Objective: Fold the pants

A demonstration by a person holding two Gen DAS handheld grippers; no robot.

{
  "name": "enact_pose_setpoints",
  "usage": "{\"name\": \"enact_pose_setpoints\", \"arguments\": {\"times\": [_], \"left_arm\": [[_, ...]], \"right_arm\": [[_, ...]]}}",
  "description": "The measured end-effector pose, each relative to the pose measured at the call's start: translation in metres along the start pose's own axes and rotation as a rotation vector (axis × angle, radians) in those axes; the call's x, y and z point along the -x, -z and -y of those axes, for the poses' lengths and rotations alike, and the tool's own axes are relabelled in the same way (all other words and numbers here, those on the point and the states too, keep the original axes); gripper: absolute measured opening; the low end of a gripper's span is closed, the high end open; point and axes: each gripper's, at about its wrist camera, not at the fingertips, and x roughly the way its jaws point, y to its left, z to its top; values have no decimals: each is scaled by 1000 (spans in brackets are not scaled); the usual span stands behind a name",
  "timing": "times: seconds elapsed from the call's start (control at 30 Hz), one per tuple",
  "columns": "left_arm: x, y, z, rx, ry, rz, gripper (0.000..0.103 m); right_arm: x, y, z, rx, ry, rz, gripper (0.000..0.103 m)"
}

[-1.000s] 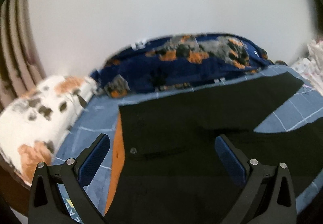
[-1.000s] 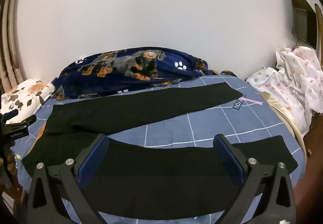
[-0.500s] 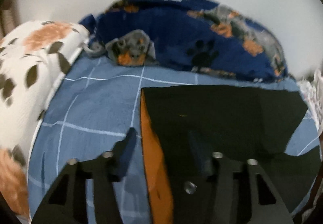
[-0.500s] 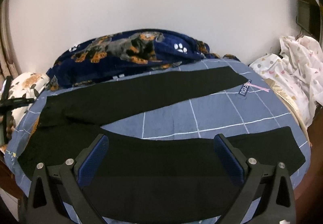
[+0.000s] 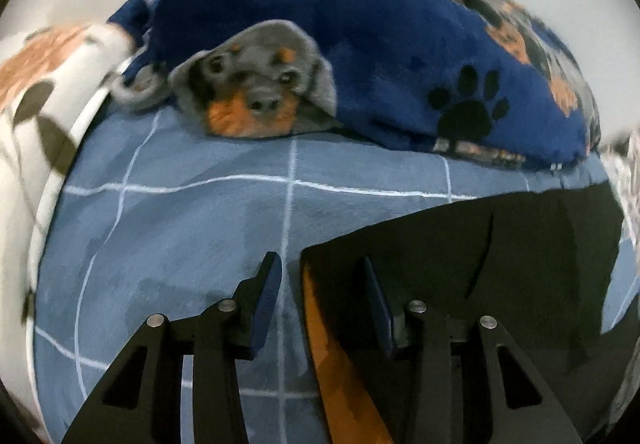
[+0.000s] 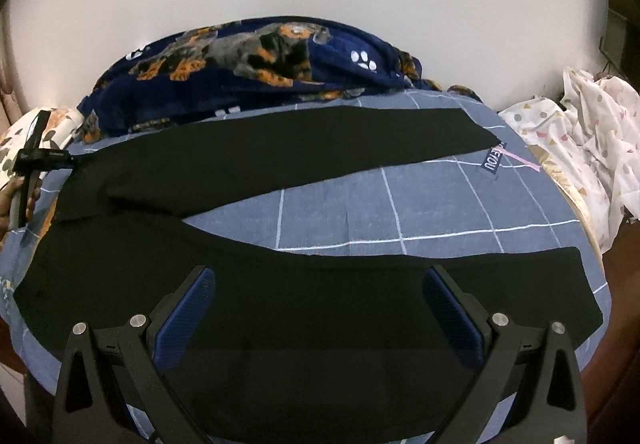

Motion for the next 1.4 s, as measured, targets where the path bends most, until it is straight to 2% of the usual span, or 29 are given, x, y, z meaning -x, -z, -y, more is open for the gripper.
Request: {"name": "enact_pose_setpoints", "arguments": {"times": [0.03,0.07,0.13,0.17,0.27,0.37,0.47,0.57,0.73,0.83,0.9,1.03,1.17,1.2,1.27,1.3,1.33,1.37,1.4], "left_arm": [[-2,-1,3,-14,-6,-4,44],[-4,-1,4,-15,-6,-12,38],[-3,-2,3,26,4,-3,23],[-1,-2,0,52,13,3,12],[10,2,-9,123,63,41,10],[34,11,1,122,71,101,9],[73,26,19,104,112,171,9],[124,48,44,73,137,261,9],[193,99,76,30,172,345,9],[216,130,86,40,197,347,9],[225,152,92,54,210,335,10],[231,190,97,87,232,288,10],[228,212,99,107,237,255,10],[227,214,99,112,238,249,10],[223,217,97,128,237,231,10],[221,218,96,134,230,225,10],[220,218,95,136,225,220,11],[219,219,94,135,215,217,11],[218,219,94,129,195,210,11]], "right_arm": [[-2,0,-1,2,0,-5,103],[-3,-1,-2,3,-1,-8,103],[-5,-3,-4,2,-7,-10,103],[-6,-4,-6,0,-14,-10,103],[-5,-8,-11,2,-32,-2,103],[-1,-12,-20,20,-46,20,103],[1,-20,-27,23,-86,32,103],[-1,-33,-28,-46,-197,33,103],[-24,-66,-39,-224,-491,-41,103],[-45,-83,-53,-333,-654,-113,103],[-59,-92,-63,-381,-719,-150,103],[-87,-105,-77,-442,-768,-218,103],[-125,-106,-76,-533,-733,-305,103],[-137,-105,-72,-560,-723,-335,100],[-155,-98,-64,-630,-720,-380,88],[-164,-93,-60,-673,-736,-403,63],[-167,-90,-57,-692,-736,-414,26],[-166,-88,-54,-699,-726,-415,13],[-163,-86,-52,-695,-724,-402,10]]}}
